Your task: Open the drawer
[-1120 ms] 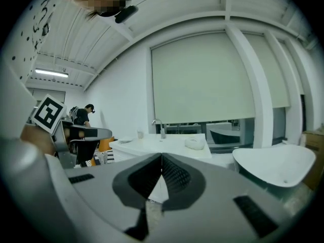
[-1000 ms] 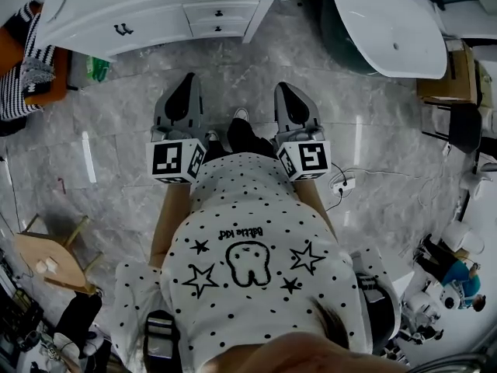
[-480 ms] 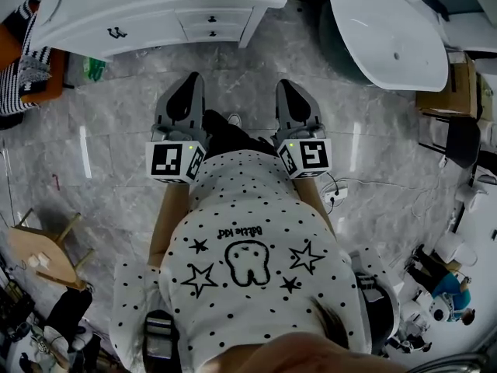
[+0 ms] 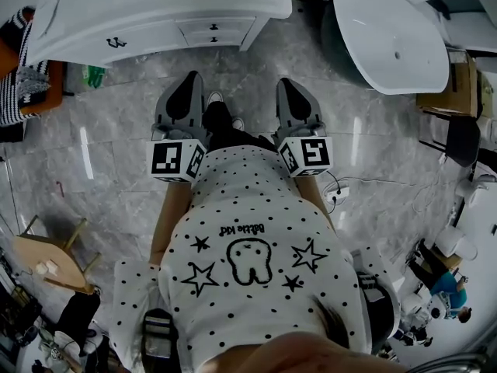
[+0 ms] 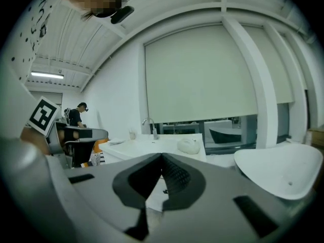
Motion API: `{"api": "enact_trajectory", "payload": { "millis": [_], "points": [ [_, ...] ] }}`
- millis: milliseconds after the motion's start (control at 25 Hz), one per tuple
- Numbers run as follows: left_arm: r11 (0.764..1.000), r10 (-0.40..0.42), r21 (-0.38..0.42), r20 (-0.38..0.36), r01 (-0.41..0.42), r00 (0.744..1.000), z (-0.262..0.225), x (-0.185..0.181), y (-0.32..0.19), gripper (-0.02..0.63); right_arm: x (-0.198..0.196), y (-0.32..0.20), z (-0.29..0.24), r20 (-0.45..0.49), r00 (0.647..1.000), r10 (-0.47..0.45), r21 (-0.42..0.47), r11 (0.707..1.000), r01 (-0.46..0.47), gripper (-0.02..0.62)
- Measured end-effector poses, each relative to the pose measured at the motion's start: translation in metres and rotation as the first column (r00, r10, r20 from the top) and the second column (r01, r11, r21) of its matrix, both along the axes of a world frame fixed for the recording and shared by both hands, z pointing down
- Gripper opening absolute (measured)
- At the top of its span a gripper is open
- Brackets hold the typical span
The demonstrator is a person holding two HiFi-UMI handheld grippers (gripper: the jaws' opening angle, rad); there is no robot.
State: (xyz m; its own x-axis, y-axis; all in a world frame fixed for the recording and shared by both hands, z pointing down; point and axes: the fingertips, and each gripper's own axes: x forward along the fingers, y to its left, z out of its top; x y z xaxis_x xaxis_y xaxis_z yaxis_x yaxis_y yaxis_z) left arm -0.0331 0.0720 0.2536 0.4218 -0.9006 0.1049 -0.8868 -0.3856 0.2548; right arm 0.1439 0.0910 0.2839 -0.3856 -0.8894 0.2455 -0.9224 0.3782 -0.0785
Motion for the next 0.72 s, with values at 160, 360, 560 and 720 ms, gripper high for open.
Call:
{"api": "enact_trajectory", "payload": {
  "millis": [160, 360, 560, 720],
  "points": [
    [1.000, 0.024, 0.010, 0.009, -0.024, 1.000, -0.009, -0.010, -0.033, 0.005, -0.016, -0.029, -0.012, 0.001, 1.000, 0.001, 0.012, 1.000, -0.001, 0.014],
    [0.998, 0.058, 0.024, 0.010, -0.058, 0.998, -0.012, -0.022, -0.074, 0.005, -0.033, -0.061, -0.010, -0.016, 1.000, 0.017, 0.013, 1.000, -0.017, 0.014],
    [0.997, 0.078, 0.020, 0.004, -0.078, 0.997, -0.009, -0.027, -0.098, 0.005, -0.030, -0.083, -0.007, -0.026, 0.996, 0.081, -0.002, 0.997, -0.081, 0.014],
    [0.995, 0.099, 0.025, -0.004, -0.099, 0.995, -0.012, -0.028, -0.109, 0.005, -0.034, -0.088, -0.005, -0.040, 0.994, 0.101, -0.011, 0.995, -0.102, 0.014]
  ]
}}
